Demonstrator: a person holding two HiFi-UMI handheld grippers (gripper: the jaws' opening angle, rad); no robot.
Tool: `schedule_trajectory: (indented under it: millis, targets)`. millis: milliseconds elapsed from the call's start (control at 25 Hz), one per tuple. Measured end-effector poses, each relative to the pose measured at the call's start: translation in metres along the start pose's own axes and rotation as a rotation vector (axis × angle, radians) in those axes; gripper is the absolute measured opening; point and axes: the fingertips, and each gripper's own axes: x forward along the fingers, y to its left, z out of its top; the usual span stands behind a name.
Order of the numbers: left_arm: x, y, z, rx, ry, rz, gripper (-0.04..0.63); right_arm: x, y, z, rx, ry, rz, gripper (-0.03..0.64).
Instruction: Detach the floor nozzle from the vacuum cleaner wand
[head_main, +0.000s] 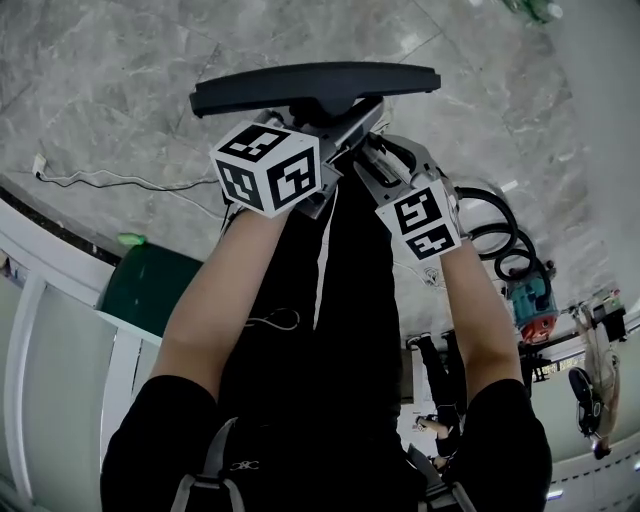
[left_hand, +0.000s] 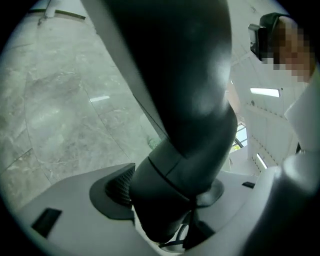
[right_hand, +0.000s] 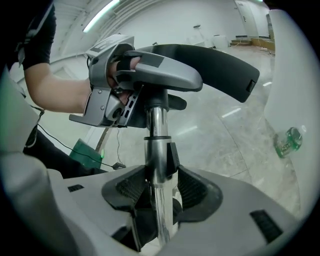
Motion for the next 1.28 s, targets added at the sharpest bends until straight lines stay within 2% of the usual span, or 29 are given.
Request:
schedule_trajectory:
  millis: [160,200,280,440,600,720,880,1040,1200,1280]
  targets:
    - [-0.002,-0.001,-0.002,0.016,-0.021,0.005,0.246,0.001,0.005,-0.003,-0.002,0.009,0.002,0.219]
    - [-0.003,-0.003,-0.003,0.032,-0.026,0.008,0.188,0.001,0.006,-0.003,-0.006,0.012,-0.002,0.219]
    - [-0.004,-0.005,-0.005,0.084,-0.030,0.019,0.130,0.001,0.005,-0.004,-0.011,0.014,-0.008,0.219]
    - [-0.001,-0.001,-0.018,0.115,0.007,0.015,0.126,0.010,0.007,-0.013,-0.017,-0.032,0.018,0.219]
    - [-0.007,0.010,-0.029,0.123,0.025,0.033,0.123,0.029,0.020,-0.017,-0.042,-0.101,0.137,0.221]
    - [-0.011,0.015,-0.031,0.118,0.018,0.034,0.123,0.043,0.024,-0.021,-0.004,-0.139,0.201,0.221]
    - [-0.011,0.005,-0.029,0.134,0.025,0.003,0.124,0.077,0.036,-0.030,0.001,-0.076,0.205,0.221]
    - [-0.004,-0.002,-0.025,0.169,0.044,0.014,0.124,0.086,0.033,-0.024,-0.016,-0.107,0.181,0.219]
    - [-0.004,-0.005,-0.017,0.172,0.047,0.015,0.124,0.082,0.027,-0.021,-0.088,-0.091,0.128,0.090]
    - [-0.007,-0.005,-0.011,0.161,0.033,0.013,0.123,0.079,0.027,-0.017,-0.110,-0.078,0.139,0.084]
